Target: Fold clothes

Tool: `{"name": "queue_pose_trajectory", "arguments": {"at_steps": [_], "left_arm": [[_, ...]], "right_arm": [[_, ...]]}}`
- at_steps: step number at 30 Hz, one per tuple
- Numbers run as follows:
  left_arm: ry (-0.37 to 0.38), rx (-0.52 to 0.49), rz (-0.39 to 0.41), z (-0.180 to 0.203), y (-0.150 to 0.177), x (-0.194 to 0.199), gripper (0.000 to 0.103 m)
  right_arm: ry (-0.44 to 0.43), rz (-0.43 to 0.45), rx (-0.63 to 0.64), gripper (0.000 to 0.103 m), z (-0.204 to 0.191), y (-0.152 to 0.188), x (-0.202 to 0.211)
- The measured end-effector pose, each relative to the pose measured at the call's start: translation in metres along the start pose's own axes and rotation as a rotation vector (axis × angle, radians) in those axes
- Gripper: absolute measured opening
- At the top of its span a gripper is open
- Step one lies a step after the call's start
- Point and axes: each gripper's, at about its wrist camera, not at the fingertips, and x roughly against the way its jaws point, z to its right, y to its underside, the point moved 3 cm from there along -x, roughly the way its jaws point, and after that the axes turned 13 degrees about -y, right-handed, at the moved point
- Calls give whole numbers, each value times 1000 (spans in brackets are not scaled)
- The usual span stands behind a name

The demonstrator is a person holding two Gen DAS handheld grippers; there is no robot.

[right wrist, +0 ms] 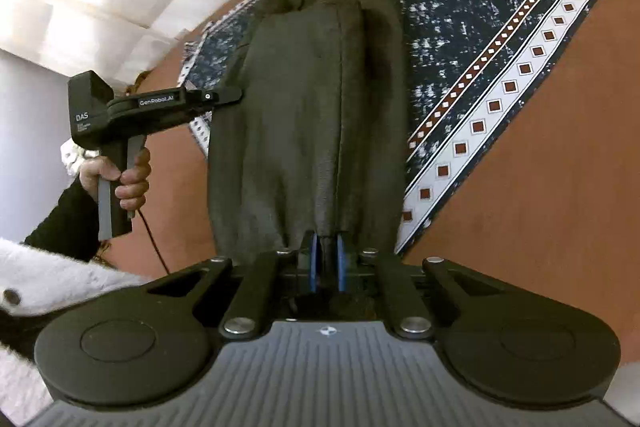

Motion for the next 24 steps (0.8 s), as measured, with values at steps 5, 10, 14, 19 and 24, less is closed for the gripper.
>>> {"name": "queue_pose_trajectory", "arguments": {"at_steps": [5,10,14,19,24], "left_arm": [[-68,-56,-28,5,6,-20,23],[-77,-50,-26,4,4,-21,57],[-84,-46,-24,3,3,-22,59],[-92,-40,-22,1,2,-24,67],[-72,-54,53,-2,-23,3,74]], "right_arm": [[17,-7,-32,11,8,10,-6],[28,-17,-33,14,18,14,-14],[26,-17,-38,14,22,16,-15],[69,-35,-42,52,19,12,-10],[108,7,84,63,-17,-23,27]]}}
